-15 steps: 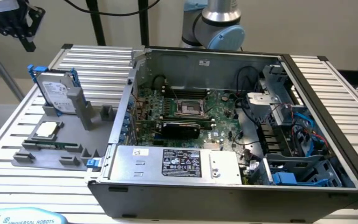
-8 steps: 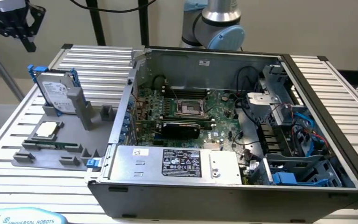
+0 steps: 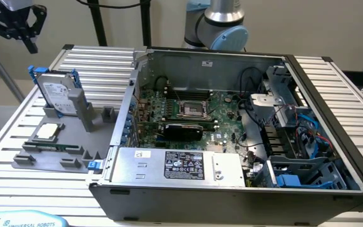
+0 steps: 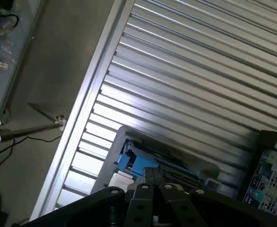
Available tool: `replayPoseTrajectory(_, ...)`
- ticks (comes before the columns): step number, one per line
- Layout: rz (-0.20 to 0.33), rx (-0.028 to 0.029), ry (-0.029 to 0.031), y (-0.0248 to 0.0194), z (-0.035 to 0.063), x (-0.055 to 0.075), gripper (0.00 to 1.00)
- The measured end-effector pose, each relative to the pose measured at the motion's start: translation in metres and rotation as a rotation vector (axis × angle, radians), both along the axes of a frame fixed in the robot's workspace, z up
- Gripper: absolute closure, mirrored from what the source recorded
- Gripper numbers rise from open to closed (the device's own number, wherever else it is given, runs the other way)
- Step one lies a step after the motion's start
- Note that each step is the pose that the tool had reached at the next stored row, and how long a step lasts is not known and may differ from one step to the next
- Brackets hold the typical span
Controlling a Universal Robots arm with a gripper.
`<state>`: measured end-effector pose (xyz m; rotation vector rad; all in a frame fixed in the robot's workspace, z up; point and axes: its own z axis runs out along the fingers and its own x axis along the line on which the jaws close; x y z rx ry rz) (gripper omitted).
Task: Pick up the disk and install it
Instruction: 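Pick up the disk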
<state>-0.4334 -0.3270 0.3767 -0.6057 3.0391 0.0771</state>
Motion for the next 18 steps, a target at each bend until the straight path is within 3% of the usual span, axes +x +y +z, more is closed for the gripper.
replayPoseTrajectory(11, 0.200, -0.0028, -0.0011, 0.0000, -0.0018, 0.0000, 0.89)
replayPoseTrajectory(18, 0.327, -0.0055, 0.0039, 0.0000, -0.0030, -0.0001, 0.89)
